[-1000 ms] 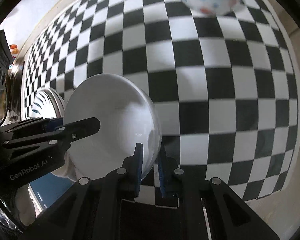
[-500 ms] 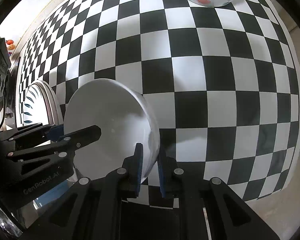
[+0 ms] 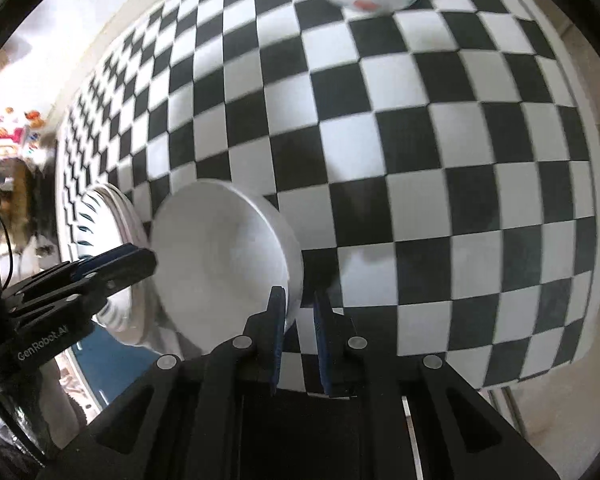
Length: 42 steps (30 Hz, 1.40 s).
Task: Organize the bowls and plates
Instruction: 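Carry the bowl beside the plate stack, set it down, open both grippers, then move both grippers to the black-rim white bowl and grip its rim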
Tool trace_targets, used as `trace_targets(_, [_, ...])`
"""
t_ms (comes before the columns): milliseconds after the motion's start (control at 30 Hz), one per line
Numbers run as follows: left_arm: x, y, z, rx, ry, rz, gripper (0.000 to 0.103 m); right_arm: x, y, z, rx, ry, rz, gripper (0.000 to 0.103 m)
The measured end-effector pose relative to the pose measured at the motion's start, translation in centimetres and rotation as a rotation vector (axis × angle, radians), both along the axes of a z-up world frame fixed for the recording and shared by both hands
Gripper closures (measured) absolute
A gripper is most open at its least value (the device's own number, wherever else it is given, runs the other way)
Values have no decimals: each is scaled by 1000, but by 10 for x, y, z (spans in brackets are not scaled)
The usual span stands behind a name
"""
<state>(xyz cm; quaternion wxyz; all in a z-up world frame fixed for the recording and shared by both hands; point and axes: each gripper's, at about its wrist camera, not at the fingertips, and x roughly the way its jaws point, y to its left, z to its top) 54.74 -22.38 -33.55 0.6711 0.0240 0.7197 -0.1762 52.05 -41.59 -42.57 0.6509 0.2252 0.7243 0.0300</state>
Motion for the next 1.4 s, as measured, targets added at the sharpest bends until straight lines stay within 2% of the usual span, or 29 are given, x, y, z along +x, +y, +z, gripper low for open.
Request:
trace_targets(133, [15, -10, 29, -13, -83, -18, 74, 6, -27, 32, -10, -55, -46, 82])
trace_targets(167, [24, -15, 36, -21, -103, -21, 73, 11, -36, 42, -4, -73, -62, 74])
trace_targets(200, [30, -18, 39, -26, -112, -21, 73, 16, -43, 51, 0, -94, -77, 60])
trace_targets(267, [51, -31, 47, -46, -129, -21, 73, 25, -61, 69, 11, -139, -111, 45])
trace_targets(400, [97, -56, 51, -66, -151, -4, 73, 66, -93, 100, -4, -235, -175, 45])
trace_targets(500, [144, -74, 44, -74, -153, 10, 73, 102, -112, 110, -35, -278, -212, 45])
trace_targets(633, [202, -96, 24, -87, -135, 27, 73, 157, -134, 103, -53, -289, -232, 45])
trace_targets(733, [238, -107, 1, -106, -89, 53, 73, 203, -146, 80, -41, -264, -235, 45])
trace_targets(867, [276, -123, -30, -128, -40, 53, 73, 256, -156, 41, -24, -203, -230, 47])
trace_targets(1100, [298, -143, -73, -105, 10, 29, 74, 310, -156, -13, 5, -93, -201, 67])
trace_targets(1200, [301, -142, -81, -132, 8, 33, 76, 319, -154, -27, 4, -53, -187, 86])
trace_targets(1233, [302, -141, -81, -144, 6, 39, 78, 322, -155, -30, -10, -45, -186, 88])
trace_targets(1400, [298, -139, -71, -126, -29, 37, 79, 322, -153, -29, -28, -61, -159, 89])
